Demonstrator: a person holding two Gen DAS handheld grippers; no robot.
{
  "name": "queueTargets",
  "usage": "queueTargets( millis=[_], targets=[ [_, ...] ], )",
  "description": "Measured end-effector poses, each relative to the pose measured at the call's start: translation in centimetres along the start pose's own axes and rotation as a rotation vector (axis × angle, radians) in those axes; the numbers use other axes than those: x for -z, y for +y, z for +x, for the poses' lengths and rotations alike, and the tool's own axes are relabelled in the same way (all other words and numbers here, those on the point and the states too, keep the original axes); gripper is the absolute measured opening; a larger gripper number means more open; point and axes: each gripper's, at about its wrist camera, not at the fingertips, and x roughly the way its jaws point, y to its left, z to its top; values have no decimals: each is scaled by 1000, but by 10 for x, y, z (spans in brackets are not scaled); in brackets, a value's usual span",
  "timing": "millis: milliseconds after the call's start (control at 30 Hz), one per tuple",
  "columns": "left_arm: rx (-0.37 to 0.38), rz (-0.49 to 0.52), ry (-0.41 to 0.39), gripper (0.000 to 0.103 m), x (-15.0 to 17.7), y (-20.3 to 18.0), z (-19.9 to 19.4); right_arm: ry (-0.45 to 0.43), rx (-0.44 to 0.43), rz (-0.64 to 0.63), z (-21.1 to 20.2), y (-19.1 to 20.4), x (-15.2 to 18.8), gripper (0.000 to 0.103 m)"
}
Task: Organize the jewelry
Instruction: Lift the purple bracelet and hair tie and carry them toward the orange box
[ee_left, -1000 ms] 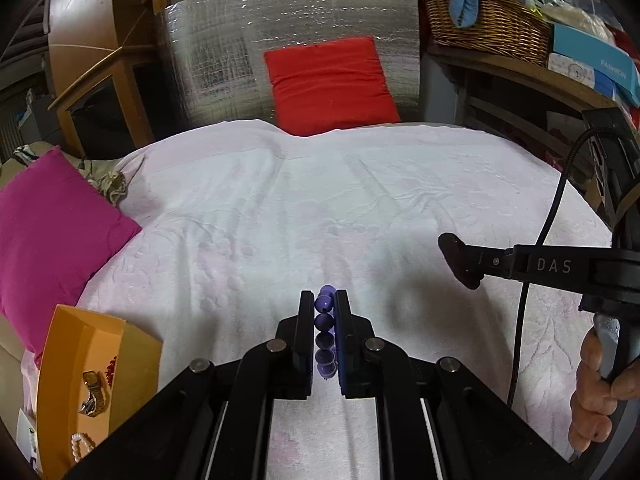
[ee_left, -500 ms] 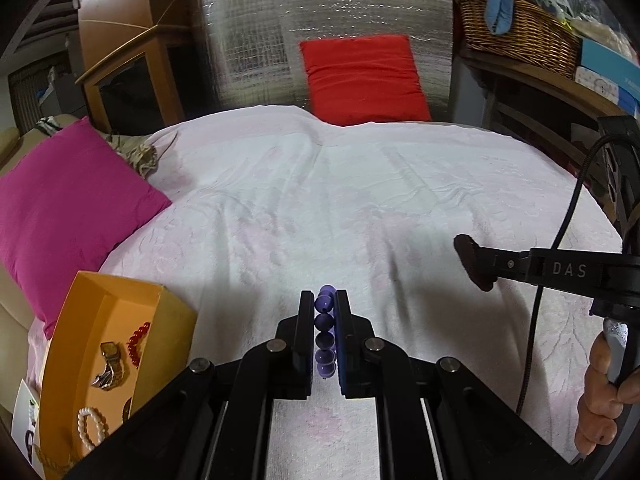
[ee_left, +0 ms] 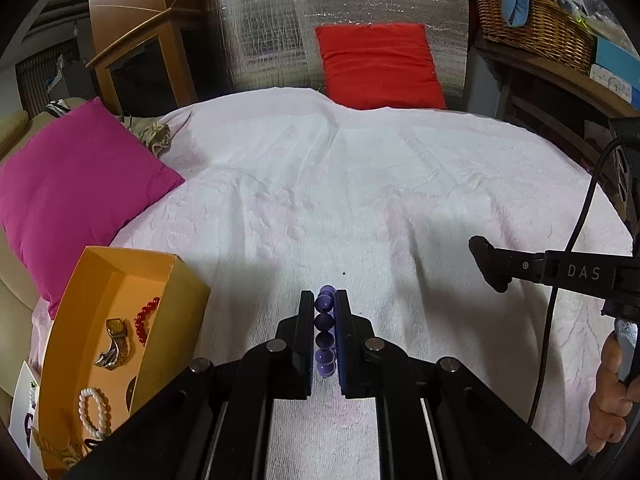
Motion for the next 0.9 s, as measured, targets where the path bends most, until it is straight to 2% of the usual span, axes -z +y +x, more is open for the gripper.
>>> queueTargets(
  millis=[467, 900],
  targets=[
    [-28, -7, 25, 10, 2, 4, 10, 19, -20, -11, 4, 4, 2, 11],
    [-69, -40, -6, 10, 14, 19, -8, 22, -58, -72, 4, 27, 10, 11]
  ],
)
